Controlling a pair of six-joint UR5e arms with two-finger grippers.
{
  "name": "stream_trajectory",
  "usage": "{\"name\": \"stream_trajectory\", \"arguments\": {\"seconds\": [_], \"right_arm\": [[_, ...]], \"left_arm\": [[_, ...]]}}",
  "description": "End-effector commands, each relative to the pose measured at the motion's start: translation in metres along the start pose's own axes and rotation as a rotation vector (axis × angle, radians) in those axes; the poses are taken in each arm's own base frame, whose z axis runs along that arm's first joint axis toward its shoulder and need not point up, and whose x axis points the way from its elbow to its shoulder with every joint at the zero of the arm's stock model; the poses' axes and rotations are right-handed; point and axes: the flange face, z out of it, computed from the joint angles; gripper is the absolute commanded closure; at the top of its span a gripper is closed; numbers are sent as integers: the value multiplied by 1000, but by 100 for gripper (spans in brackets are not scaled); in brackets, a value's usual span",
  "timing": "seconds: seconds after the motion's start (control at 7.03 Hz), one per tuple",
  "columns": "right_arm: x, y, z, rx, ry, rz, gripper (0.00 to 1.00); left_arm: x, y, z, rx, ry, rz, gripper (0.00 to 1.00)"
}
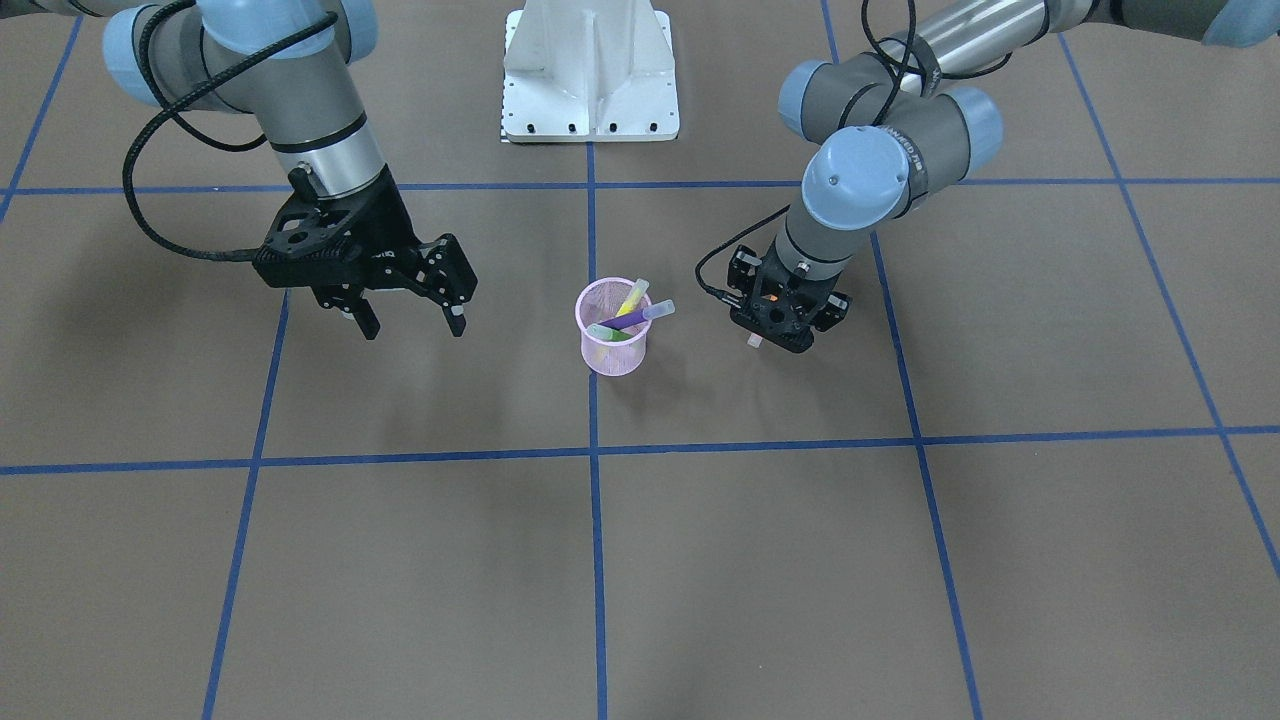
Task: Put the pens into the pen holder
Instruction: 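Withdraw the right gripper while the left gripper reaches the orange marker, then lower the left gripper and grasp the orange marker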
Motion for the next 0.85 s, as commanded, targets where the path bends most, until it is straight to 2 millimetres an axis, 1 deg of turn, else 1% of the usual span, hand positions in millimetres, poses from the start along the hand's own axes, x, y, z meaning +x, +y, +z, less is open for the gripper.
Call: {"name": "stream_trajectory", "arguments": {"seconds": [0.0, 0.14, 0.28, 0.71], "right_arm": [[8, -6, 0, -8, 1, -3, 0], [8, -7, -1, -7, -2, -3, 0], [8, -7, 0, -6, -2, -3, 0], [8, -7, 0, -6, -2, 0, 0]], "left_arm": [[13, -14, 18, -39, -9, 31, 29], [11, -17, 25, -50, -13, 26, 37], [11, -17, 25, -52, -12, 25, 39], [7, -16, 29, -58, -18, 18, 40]]}}
